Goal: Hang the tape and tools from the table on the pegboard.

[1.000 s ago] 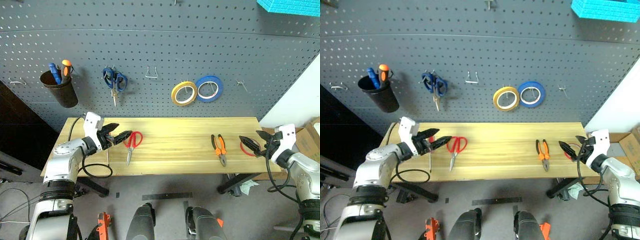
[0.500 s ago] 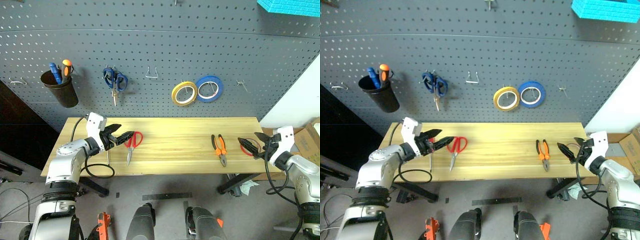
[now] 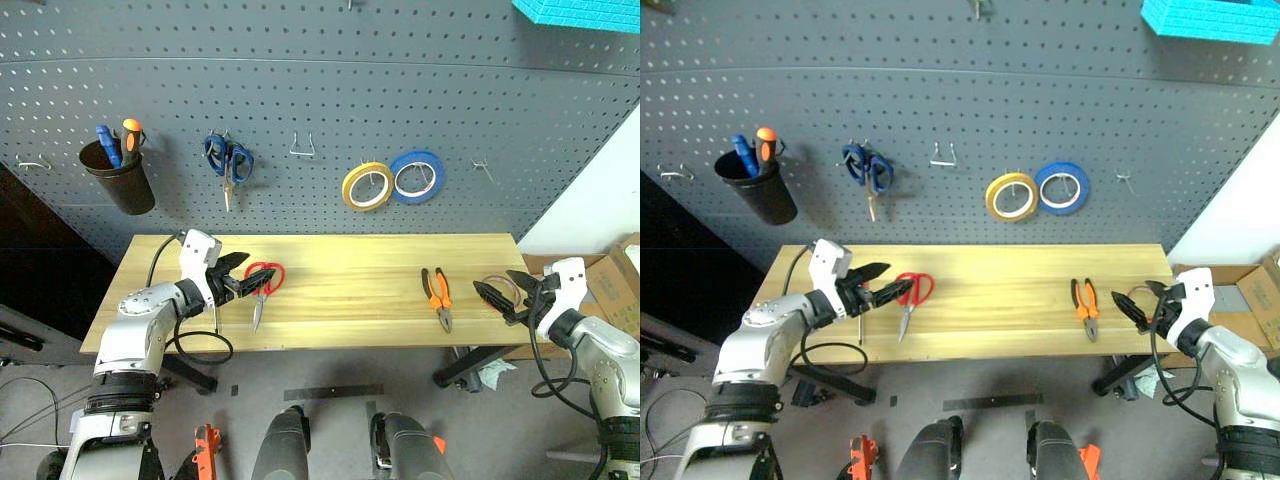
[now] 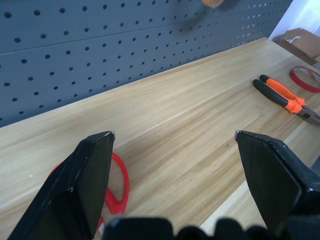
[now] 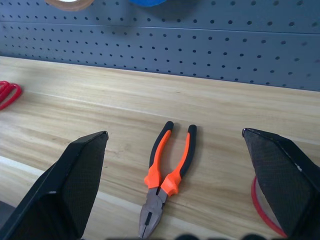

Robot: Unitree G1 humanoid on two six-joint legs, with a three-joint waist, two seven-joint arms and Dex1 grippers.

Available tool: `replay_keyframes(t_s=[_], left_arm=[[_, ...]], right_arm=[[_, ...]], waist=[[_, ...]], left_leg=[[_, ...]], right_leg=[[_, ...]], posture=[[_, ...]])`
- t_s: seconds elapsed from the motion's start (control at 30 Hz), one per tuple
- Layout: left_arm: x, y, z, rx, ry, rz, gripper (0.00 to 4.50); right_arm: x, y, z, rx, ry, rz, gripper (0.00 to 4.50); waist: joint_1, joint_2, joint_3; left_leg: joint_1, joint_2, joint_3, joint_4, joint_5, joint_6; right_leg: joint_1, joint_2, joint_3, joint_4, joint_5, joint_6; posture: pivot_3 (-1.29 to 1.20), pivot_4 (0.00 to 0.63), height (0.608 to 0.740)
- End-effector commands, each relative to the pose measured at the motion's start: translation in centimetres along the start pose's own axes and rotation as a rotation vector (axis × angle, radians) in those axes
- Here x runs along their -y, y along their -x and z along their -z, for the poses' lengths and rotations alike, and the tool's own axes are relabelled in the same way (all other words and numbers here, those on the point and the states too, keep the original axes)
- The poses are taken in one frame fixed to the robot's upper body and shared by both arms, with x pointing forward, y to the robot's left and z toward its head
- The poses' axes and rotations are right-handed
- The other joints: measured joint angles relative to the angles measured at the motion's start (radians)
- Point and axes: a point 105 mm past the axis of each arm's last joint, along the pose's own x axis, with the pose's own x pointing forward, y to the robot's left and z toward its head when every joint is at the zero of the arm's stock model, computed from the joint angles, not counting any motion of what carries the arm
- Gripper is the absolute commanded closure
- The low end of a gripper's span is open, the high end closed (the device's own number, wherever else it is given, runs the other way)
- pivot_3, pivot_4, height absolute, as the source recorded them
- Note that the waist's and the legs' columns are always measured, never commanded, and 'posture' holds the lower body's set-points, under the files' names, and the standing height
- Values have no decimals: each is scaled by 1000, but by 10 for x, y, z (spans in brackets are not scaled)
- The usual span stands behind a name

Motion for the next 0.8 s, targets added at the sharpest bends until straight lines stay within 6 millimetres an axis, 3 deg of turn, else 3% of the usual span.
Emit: replay_keyframes(t_s=[0.03,0.2,0.43,0.8], left_arm=[[8,-2,-18,42,-53,9,370],[26,-6,-31,51,-101,68,370],[58,-7,-34,16,-134,174,370],[91,-1,-27,-20,-101,271,370]], right_arm=[[-3,4,-16,42,33,18,0],[-8,7,-23,39,56,28,0],[-19,10,-28,36,60,25,0],[-31,-1,-26,8,53,-7,0]], waist=[[0,0,8],[1,1,57],[0,3,120],[-1,5,187]], left_leg=[[0,0,0,0,-1,-2],[0,0,-2,0,-3,-6],[-1,0,-3,-1,0,1],[-6,0,-3,-5,0,1]], right_leg=[[0,0,0,0,0,0],[0,-1,0,0,0,0],[-2,-5,2,1,-1,-1],[-5,-2,1,3,-8,-1]], posture=[[67,275,740],[56,354,740],[64,427,740],[70,480,740]])
